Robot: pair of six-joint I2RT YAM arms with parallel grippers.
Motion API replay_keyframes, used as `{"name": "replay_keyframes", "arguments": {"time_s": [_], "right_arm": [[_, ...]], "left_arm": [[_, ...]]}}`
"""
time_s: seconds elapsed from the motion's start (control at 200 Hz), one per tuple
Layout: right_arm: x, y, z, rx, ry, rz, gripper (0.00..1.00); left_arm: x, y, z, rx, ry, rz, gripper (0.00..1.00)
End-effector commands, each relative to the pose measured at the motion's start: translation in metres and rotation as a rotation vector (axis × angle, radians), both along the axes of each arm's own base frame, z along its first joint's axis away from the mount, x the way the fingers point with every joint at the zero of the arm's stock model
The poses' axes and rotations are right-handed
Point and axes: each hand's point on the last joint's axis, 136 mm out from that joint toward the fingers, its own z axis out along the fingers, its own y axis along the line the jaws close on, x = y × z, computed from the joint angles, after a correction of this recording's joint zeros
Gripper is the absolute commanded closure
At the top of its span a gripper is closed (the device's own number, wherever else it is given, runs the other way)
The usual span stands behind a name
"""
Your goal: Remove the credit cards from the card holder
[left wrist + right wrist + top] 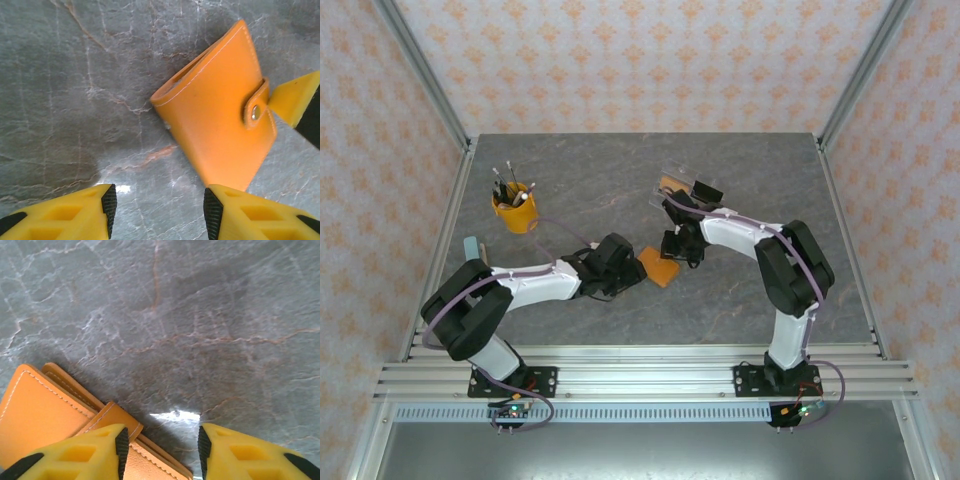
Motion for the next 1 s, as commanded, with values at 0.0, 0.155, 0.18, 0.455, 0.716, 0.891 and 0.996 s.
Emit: {"name": "replay_keyframes", "arguments": {"time_s": [0.0,0.155,0.18,0.455,0.716,0.891,0.996], "right_arm": [[-0.017,0.008,-0.002,0.048,0.051,0.034,0.59],[-0.034,0.020,-0.003,0.119,0.074,0.042,0.60],[-0.035,0.021,-0.003,0.125,0.076,0.039,0.60],[-0.036,0.015,0.012,0.128,0.046,0.005,0.54],[-0.050,0.019,-0.001,0.182,0.099,-0.012,0.58],[-0.052,0.020,-0.011,0.179,0.122,-0.016,0.61],[-0.053,0.021,-0.014,0.173,0.130,-0.015,0.62]], "left_arm": [[0.005,0.004,-0.006,-0.015,-0.003,0.050,0.47],[0.009,0.007,-0.009,-0.027,0.008,0.059,0.47],[0.009,0.006,-0.010,-0.033,0.010,0.059,0.47],[0.006,0.005,-0.015,-0.068,0.032,0.062,0.48],[0.005,-0.002,-0.017,-0.101,0.033,0.032,0.48],[0.007,-0.007,-0.018,-0.136,0.026,0.021,0.49],[0.010,-0.014,-0.012,-0.169,0.003,-0.004,0.51]]}}
